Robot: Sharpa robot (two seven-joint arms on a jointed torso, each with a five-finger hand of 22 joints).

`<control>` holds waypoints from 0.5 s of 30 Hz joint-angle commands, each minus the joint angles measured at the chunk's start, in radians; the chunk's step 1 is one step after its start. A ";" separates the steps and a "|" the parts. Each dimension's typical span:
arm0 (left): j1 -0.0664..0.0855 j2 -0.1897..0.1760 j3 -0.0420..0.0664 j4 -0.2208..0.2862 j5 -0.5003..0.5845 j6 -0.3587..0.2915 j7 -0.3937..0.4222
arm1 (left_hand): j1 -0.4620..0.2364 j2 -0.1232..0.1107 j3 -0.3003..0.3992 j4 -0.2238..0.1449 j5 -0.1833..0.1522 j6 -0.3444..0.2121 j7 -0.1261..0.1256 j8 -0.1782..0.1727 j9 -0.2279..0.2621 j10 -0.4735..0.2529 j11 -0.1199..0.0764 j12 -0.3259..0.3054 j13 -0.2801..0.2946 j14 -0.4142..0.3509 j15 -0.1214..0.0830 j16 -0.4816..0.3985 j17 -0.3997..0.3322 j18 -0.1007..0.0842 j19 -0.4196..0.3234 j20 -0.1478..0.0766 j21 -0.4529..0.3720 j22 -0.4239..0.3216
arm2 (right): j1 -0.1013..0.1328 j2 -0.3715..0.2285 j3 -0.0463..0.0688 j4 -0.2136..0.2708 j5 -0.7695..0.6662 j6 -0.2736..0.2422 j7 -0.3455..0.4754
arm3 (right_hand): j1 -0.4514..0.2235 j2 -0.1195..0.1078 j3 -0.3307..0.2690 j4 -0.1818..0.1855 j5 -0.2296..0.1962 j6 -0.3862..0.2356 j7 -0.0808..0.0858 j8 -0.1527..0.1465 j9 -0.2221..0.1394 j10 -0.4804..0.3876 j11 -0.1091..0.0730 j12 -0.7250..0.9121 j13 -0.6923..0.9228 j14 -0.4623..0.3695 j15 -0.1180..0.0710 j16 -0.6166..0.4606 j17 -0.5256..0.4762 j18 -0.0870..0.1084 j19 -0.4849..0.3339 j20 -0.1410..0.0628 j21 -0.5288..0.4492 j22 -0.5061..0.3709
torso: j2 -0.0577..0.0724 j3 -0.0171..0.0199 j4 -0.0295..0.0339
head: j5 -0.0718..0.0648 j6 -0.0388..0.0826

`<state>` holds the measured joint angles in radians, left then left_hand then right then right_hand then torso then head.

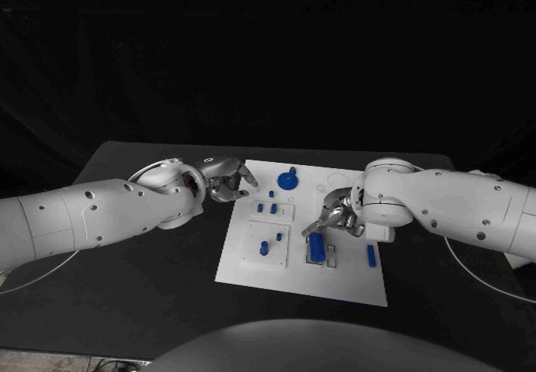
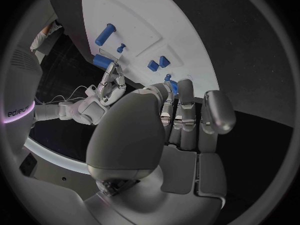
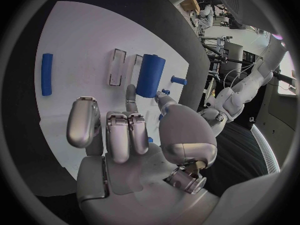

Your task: Assemble the parts on the task board

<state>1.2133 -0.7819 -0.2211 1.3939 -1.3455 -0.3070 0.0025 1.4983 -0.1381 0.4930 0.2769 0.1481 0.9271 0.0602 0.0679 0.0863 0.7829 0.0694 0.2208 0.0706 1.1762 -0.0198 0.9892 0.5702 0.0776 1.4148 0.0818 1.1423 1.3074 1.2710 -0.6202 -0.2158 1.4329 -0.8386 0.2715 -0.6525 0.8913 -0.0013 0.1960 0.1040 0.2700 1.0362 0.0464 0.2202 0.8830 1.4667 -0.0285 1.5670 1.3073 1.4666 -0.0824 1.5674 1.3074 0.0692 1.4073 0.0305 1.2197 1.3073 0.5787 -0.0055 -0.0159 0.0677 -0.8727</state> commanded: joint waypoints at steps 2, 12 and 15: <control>0.000 0.002 0.000 0.001 0.004 0.020 -0.004 | 0.005 -0.002 0.003 0.000 0.007 -0.001 0.008 0.002 -0.001 0.002 0.002 0.005 0.001 0.002 0.000 0.000 0.000 0.005 -0.003 0.005 0.001 0.155 | -0.007 0.002 -0.003 0.000 -0.005 0.026 -0.005 | -0.016 -0.005 -0.003 0.006 -0.042 -0.007 0.000 -0.012 -0.001 0.104 0.006 0.004 0.264 0.104 0.006 0.003 0.263 0.010 -0.005 0.006 -0.005 0.156 | -0.001 -0.0002 -0.0005 | 0.002 0.000; 0.000 0.004 0.000 0.000 0.004 0.029 -0.009 | 0.005 -0.002 0.004 0.001 0.007 -0.001 0.009 0.002 -0.001 0.002 0.002 0.005 0.001 0.003 0.000 0.001 0.000 0.005 -0.003 0.006 0.000 0.155 | -0.008 0.001 -0.003 0.001 -0.009 0.032 -0.006 | -0.024 -0.006 -0.025 0.006 -0.142 -0.013 0.005 -0.030 0.003 0.104 0.009 0.004 0.264 0.104 0.009 0.003 0.263 0.010 -0.001 0.008 -0.008 0.156 | 0.000 -0.0005 -0.0011 | 0.002 0.000; 0.000 0.004 0.000 0.000 0.004 0.031 -0.010 | 0.005 -0.002 0.004 0.001 0.007 -0.001 0.009 0.002 -0.001 0.002 0.002 0.005 0.001 0.003 0.000 0.001 0.000 0.005 -0.003 0.006 0.000 0.155 | -0.009 0.000 -0.003 0.002 -0.013 0.035 -0.006 | -0.020 -0.009 -0.027 0.002 -0.149 -0.015 0.005 -0.032 0.004 0.104 0.010 0.004 0.264 0.104 0.009 0.003 0.263 0.010 -0.001 0.009 -0.008 0.157 | -0.001 -0.0003 -0.0012 | 0.003 0.000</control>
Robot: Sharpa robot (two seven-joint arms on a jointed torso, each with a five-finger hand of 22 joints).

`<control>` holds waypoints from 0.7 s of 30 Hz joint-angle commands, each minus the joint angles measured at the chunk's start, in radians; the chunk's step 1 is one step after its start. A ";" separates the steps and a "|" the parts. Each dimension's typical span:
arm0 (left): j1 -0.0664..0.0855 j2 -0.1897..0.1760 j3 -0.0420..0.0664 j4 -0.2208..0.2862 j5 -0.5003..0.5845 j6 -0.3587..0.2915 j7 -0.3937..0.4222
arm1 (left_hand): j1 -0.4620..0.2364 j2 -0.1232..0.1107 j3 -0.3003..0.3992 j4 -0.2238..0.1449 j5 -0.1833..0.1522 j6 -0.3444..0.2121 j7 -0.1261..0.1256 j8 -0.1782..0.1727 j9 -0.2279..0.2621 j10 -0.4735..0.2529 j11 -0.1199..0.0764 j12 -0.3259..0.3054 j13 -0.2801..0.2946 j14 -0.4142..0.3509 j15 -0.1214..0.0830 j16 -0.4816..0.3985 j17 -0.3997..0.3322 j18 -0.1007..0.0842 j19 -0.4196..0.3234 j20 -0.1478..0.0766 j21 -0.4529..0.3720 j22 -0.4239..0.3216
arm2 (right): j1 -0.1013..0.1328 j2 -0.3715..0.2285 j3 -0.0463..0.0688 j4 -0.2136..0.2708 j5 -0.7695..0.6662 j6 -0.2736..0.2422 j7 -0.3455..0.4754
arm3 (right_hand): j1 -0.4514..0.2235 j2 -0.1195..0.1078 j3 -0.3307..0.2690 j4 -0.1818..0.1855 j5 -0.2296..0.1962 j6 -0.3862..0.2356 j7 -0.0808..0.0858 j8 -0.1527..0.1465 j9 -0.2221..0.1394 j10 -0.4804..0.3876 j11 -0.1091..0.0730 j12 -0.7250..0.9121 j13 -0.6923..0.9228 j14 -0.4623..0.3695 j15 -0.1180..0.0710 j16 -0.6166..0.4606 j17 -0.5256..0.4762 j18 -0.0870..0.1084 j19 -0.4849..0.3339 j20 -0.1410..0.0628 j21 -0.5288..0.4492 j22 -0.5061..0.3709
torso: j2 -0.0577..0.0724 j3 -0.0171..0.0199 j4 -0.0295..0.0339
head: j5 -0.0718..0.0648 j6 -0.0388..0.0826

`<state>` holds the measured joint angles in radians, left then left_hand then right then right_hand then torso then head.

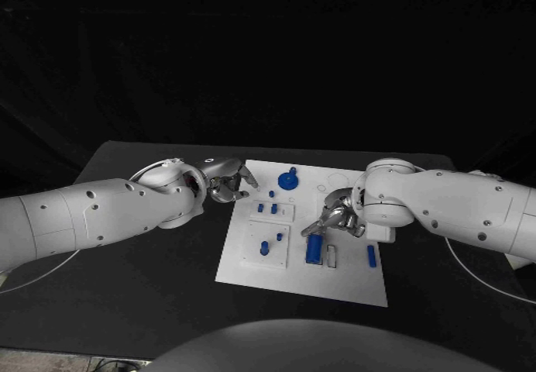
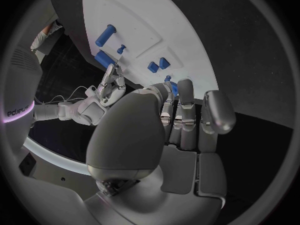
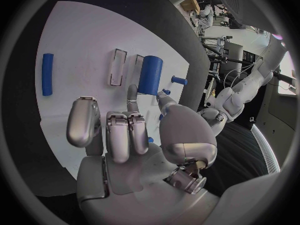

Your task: Assemble the parts on the task board

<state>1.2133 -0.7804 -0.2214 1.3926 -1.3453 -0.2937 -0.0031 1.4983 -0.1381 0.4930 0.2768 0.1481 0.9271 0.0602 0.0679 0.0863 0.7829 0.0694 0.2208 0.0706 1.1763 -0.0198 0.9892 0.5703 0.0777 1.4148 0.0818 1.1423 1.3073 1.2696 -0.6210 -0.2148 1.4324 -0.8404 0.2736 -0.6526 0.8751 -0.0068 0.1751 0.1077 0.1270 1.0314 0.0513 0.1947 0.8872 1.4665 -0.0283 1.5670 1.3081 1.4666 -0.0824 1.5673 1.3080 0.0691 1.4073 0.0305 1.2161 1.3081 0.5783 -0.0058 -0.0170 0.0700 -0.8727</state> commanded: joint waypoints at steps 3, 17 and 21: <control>0.000 0.003 0.001 0.001 0.004 0.020 -0.005 | 0.004 -0.002 0.004 0.001 0.007 -0.001 0.009 0.002 -0.001 0.002 0.003 0.005 0.001 0.002 0.000 0.000 -0.001 0.004 -0.003 0.006 0.001 0.155 | -0.007 -0.001 -0.004 0.004 -0.015 0.033 -0.006 | -0.003 -0.006 -0.010 -0.004 -0.014 -0.011 0.001 -0.008 0.000 0.104 0.010 0.004 0.263 0.104 0.010 0.003 0.263 0.010 -0.001 0.009 -0.005 0.156 | 0.000 0.0002 0.0005 | 0.001 0.000; 0.000 0.002 0.001 0.000 0.004 0.035 -0.012 | 0.001 -0.001 0.007 0.003 0.007 -0.001 0.008 0.002 -0.001 0.019 0.009 0.012 0.003 0.002 0.004 0.002 -0.002 0.004 -0.003 0.008 0.002 0.155 | -0.008 -0.027 -0.004 0.026 -0.079 -0.099 0.035 | -0.038 -0.023 -0.073 0.025 -0.076 -0.096 0.017 0.012 0.063 0.104 0.022 0.004 0.263 0.104 0.020 0.003 0.263 0.007 0.010 0.017 0.005 0.161 | 0.000 0.0015 0.0013 | 0.007 0.000; 0.000 0.001 0.001 0.000 0.004 0.039 -0.014 | 0.000 -0.001 0.009 0.004 0.007 0.001 0.007 0.002 -0.001 0.032 0.012 0.017 0.004 0.002 0.006 0.002 -0.003 0.004 -0.002 0.010 0.002 0.155 | -0.008 -0.041 -0.004 0.042 -0.129 -0.154 0.067 | -0.067 -0.041 -0.115 0.061 -0.077 -0.157 0.024 0.037 0.108 0.104 0.028 0.004 0.263 0.104 0.023 0.003 0.263 0.005 0.015 0.019 0.015 0.164 | 0.000 0.0011 0.0013 | 0.009 0.000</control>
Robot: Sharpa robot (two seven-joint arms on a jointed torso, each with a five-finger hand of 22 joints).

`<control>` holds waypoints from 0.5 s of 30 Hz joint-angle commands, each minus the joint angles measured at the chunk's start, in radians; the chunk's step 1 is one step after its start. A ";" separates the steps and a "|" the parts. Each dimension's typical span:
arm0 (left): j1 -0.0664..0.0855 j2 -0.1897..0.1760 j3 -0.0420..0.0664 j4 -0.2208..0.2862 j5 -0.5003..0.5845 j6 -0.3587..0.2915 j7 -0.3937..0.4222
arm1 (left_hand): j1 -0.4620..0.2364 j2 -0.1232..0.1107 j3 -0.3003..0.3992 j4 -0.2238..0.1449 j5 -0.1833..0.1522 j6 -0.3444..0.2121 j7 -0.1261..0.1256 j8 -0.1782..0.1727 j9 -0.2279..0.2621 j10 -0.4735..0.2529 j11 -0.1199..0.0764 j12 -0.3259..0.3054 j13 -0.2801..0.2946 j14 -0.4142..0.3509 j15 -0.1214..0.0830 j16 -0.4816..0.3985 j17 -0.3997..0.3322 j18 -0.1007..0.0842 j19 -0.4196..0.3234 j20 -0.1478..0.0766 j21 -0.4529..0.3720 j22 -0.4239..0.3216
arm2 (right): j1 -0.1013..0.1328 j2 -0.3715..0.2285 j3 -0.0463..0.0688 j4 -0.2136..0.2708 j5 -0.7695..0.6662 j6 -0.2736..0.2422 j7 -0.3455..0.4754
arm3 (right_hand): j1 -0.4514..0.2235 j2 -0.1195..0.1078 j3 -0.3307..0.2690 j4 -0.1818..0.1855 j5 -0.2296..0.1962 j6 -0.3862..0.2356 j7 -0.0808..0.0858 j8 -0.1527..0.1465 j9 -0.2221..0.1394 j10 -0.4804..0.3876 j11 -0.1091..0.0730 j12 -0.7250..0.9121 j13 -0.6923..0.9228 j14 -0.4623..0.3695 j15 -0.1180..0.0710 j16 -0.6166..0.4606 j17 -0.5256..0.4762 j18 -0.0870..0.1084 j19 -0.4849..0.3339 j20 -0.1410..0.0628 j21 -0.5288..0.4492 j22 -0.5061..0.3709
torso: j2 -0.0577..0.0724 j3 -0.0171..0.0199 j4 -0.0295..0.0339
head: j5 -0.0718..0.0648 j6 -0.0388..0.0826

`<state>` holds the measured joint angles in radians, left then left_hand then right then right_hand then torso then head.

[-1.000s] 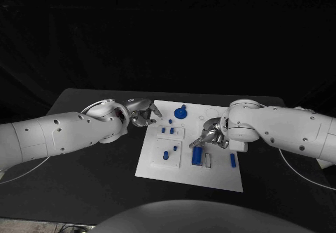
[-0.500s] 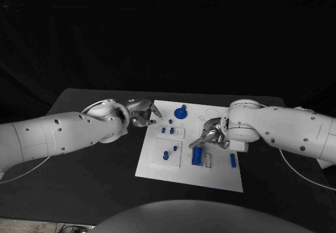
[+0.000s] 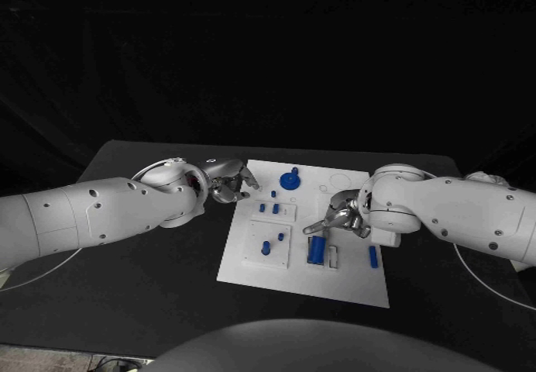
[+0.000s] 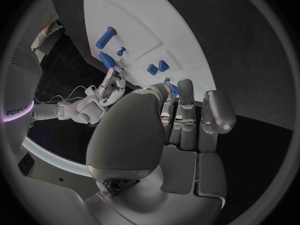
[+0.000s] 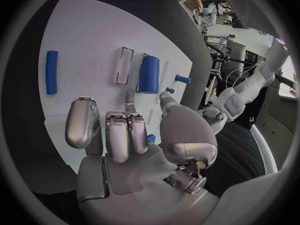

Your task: Assemble the parts on the task board

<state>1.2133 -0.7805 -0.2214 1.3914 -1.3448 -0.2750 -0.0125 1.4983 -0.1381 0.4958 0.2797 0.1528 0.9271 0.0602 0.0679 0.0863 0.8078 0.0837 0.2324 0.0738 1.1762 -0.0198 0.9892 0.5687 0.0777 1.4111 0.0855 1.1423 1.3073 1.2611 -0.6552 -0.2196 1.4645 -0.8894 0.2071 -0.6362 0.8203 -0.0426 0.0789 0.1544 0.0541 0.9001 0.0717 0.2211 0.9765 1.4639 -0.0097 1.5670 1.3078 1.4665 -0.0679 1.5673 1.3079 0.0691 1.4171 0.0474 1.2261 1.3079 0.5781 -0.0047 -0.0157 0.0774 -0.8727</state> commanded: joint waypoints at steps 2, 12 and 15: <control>0.000 0.000 0.001 0.001 0.004 0.022 -0.006 | -0.001 -0.001 0.006 0.001 0.002 0.001 0.007 0.003 0.000 0.008 -0.002 0.006 0.001 0.002 0.006 0.002 -0.002 0.004 0.001 0.007 0.002 0.155 | 0.001 -0.017 0.001 0.022 -0.116 -0.127 0.075 | -0.021 -0.017 -0.049 0.040 -0.004 -0.070 0.009 0.029 0.050 0.107 0.012 0.004 0.263 0.104 0.012 0.003 0.263 0.005 0.006 0.005 0.006 0.164 | 0.000 0.0001 -0.0005 | 0.004 0.000; 0.000 -0.005 0.000 0.002 0.004 0.014 -0.001 | -0.001 -0.001 0.007 0.001 0.002 0.003 0.008 0.003 0.000 0.010 -0.003 0.006 0.001 0.001 0.007 0.001 -0.004 0.004 0.001 0.007 0.001 0.155 | 0.000 -0.096 0.000 0.103 -0.222 -0.344 0.275 | 0.068 0.023 -0.114 0.106 0.028 -0.228 0.032 0.091 0.125 0.107 0.032 0.004 0.263 0.104 0.029 0.003 0.263 -0.006 0.026 0.020 0.061 0.179 | 0.000 -0.0007 -0.0031 | 0.010 0.000; 0.000 -0.009 0.000 0.005 0.004 0.003 0.008 | 0.000 -0.001 0.008 0.000 0.003 0.004 0.009 0.004 0.000 0.010 -0.003 0.006 0.001 0.000 0.007 0.001 -0.005 0.004 0.000 0.007 0.000 0.155 | -0.005 -0.136 0.000 0.144 -0.250 -0.418 0.369 | 0.156 0.043 -0.092 0.069 0.183 -0.249 0.038 0.085 0.102 0.107 0.038 0.004 0.263 0.104 0.035 0.003 0.263 -0.009 0.030 0.025 0.078 0.183 | 0.001 -0.0004 -0.0022 | 0.013 0.000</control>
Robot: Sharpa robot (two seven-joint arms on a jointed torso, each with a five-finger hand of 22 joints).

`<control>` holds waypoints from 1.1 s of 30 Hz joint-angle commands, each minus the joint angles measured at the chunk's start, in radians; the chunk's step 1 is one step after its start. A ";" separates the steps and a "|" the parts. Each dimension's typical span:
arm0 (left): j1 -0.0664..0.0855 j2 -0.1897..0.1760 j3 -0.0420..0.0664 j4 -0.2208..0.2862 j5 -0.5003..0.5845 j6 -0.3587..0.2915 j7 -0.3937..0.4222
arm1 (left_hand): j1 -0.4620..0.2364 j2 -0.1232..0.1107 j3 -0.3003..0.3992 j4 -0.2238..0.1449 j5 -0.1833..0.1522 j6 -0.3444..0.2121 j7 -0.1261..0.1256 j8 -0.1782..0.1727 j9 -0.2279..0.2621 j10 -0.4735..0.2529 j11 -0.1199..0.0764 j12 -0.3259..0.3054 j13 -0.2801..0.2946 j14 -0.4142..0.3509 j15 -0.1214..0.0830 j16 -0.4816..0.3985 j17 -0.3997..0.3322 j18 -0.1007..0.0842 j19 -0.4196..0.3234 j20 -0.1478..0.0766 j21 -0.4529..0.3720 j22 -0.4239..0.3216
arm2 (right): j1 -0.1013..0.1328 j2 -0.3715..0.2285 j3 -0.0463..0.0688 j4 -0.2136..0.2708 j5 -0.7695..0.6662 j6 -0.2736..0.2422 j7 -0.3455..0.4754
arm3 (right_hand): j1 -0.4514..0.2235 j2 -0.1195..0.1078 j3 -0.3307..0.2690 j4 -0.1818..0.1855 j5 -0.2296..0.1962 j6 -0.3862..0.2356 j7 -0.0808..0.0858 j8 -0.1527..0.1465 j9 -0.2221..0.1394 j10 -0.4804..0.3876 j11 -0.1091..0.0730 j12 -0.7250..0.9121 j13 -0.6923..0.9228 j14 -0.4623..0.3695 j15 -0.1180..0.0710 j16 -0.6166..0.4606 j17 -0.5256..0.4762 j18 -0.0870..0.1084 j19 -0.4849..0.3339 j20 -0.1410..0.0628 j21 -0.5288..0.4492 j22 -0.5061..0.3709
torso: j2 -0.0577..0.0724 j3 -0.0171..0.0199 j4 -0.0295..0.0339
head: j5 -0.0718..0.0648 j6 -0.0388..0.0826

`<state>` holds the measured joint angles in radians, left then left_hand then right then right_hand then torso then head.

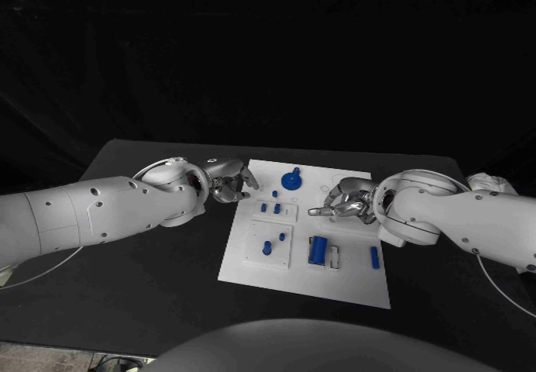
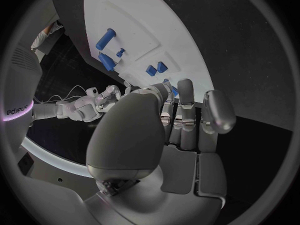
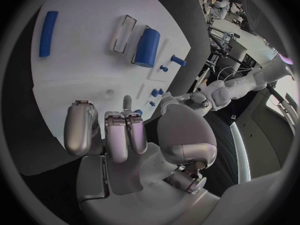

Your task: Assemble the parts on the task board

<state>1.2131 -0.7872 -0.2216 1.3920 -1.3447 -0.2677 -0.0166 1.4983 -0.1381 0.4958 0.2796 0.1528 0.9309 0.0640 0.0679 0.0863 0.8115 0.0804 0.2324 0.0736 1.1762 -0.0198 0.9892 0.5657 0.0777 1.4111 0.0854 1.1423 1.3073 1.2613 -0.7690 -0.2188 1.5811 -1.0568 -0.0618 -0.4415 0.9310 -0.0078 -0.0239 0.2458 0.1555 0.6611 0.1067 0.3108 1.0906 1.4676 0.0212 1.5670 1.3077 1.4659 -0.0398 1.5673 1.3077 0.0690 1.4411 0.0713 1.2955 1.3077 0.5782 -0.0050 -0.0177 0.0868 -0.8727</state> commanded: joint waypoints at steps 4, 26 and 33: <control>0.000 -0.009 0.000 0.009 0.007 -0.026 0.031 | 0.001 -0.001 0.009 -0.001 0.003 0.002 0.005 0.005 0.001 0.006 -0.001 0.005 0.001 0.001 0.006 0.002 -0.001 0.004 0.001 0.007 0.001 0.155 | -0.020 -0.088 -0.001 0.092 -0.167 -0.257 0.300 | 0.180 0.014 0.056 -0.088 0.348 -0.042 0.010 -0.031 -0.069 0.103 0.005 0.004 0.263 0.105 0.006 0.003 0.263 -0.011 0.006 0.003 0.024 0.187 | 0.000 0.0010 -0.0007 | 0.011 0.000; -0.010 -0.060 0.000 0.039 0.010 -0.086 0.087 | 0.008 0.000 0.017 -0.005 0.005 0.006 0.010 0.006 0.001 0.012 -0.005 0.005 0.000 0.004 0.004 0.008 0.006 0.004 0.003 0.007 0.006 0.156 | -0.231 -0.217 -0.003 0.229 -0.592 -0.489 0.327 | 0.266 -0.070 0.041 -0.069 0.091 -0.227 0.041 0.066 -0.157 0.103 0.034 0.004 0.263 0.105 0.031 0.003 0.263 -0.004 -0.023 0.026 0.005 0.176 | -0.004 -0.0036 -0.0249 | 0.024 0.000; -0.010 -0.067 0.000 0.043 0.010 -0.082 0.085 | 0.008 0.000 0.017 -0.005 0.005 0.006 0.010 0.006 0.001 0.012 -0.005 0.005 0.000 0.004 0.004 0.008 0.006 0.004 0.003 0.007 0.006 0.156 | -0.259 -0.189 -0.003 0.202 -0.604 -0.493 0.308 | 0.277 -0.092 0.051 -0.019 0.097 -0.290 0.046 0.150 -0.133 0.103 0.044 0.004 0.263 0.105 0.040 0.003 0.263 -0.001 -0.031 0.034 -0.006 0.172 | -0.005 -0.0046 -0.0260 | 0.025 0.000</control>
<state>1.2032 -0.8551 -0.2216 1.4306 -1.3393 -0.3385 0.0530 1.4983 -0.1381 0.5079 0.2731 0.1528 0.9345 0.0675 0.0679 0.0863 0.8151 0.0765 0.2323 0.0734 1.1762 -0.0198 0.9950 0.5706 0.0777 1.4112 0.0854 1.1423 1.3073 1.0054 -0.9615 -0.2216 1.7880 -1.6106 -0.5355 -0.1125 1.2113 -0.0931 0.0270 0.2240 0.2498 0.3727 0.1508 0.4572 0.9563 1.4650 0.0594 1.5669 1.3074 1.4651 -0.0052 1.5673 1.3074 0.0691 1.4162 0.1042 1.2947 1.3074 0.5738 -0.0093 -0.0431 0.1118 -0.8727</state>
